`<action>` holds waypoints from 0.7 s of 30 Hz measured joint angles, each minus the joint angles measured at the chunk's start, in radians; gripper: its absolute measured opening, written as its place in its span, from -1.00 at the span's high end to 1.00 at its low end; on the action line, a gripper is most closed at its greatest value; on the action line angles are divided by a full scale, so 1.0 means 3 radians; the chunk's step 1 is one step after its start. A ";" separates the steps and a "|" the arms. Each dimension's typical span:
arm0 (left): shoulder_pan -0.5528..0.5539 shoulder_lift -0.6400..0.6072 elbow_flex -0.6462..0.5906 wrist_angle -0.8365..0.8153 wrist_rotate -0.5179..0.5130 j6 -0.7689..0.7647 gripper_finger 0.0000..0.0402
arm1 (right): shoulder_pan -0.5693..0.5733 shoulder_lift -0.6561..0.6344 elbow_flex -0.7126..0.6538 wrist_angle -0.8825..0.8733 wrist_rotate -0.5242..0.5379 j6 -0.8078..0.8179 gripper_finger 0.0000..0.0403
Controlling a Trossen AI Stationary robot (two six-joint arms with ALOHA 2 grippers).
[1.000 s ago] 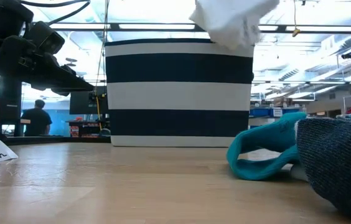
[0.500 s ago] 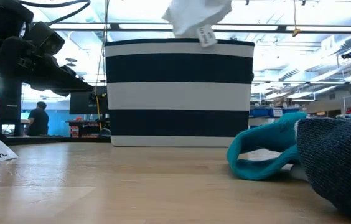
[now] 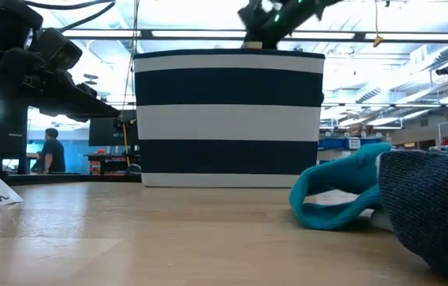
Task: Sort clothes
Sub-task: Put the white shirt into the blue laundry bin
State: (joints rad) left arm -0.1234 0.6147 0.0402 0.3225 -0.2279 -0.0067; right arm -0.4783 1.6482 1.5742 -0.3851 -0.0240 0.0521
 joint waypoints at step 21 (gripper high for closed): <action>0.0000 0.0001 0.0000 0.0000 0.0000 -0.0001 0.32 | -0.0082 0.0987 0.0003 -0.0189 -0.0749 0.0280 0.72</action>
State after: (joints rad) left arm -0.1233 0.6151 0.0402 0.3225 -0.2279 -0.0071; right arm -0.5030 1.9442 1.5751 -0.4419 -0.2487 0.1362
